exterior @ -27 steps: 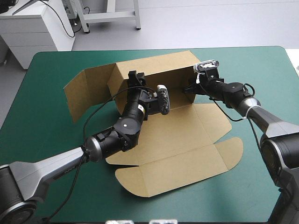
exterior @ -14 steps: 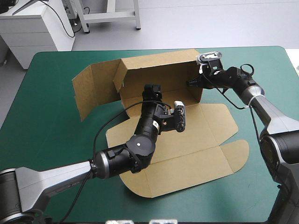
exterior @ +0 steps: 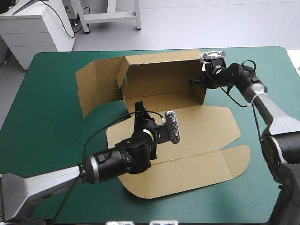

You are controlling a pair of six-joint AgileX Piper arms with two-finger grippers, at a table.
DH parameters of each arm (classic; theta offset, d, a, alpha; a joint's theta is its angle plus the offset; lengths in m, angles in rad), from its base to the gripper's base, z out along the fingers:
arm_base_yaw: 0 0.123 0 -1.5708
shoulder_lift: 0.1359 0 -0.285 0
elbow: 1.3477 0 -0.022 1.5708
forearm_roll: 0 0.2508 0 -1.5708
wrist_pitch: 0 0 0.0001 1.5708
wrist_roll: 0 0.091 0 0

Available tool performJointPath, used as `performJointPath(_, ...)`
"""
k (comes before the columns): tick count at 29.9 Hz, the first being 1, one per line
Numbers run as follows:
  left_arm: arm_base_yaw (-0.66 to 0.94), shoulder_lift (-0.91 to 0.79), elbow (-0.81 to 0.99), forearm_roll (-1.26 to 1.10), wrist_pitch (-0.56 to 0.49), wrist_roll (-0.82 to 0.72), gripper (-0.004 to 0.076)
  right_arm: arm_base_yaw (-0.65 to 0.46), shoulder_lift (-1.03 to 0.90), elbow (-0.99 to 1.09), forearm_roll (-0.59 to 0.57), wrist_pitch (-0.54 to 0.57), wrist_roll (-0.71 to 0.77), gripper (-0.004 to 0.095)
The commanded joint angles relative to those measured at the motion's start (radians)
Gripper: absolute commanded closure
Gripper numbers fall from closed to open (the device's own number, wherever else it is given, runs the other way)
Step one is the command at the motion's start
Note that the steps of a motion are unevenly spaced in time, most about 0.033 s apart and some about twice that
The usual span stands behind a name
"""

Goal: Fold the box

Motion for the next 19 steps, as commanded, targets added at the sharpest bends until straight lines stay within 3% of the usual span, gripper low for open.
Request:
performJointPath(1, 0.110, -0.100, -0.084, -0.270, -0.002, 0.188, 0.0722, -0.009, -0.044, -0.013, -0.041, 0.126, 0.028, 0.0926)
performJointPath(8, 0.577, -0.181, -0.183, -1.003, 0.003, 0.547, 0.0724, -0.009, -0.044, -0.013, -0.066, 0.177, 0.072, 0.0926)
performJointPath(19, 1.339, -0.225, -0.181, -1.709, 0.290, 0.831, 0.0732, -0.009, -0.044, -0.013, -0.169, 0.224, 0.148, 0.0926)
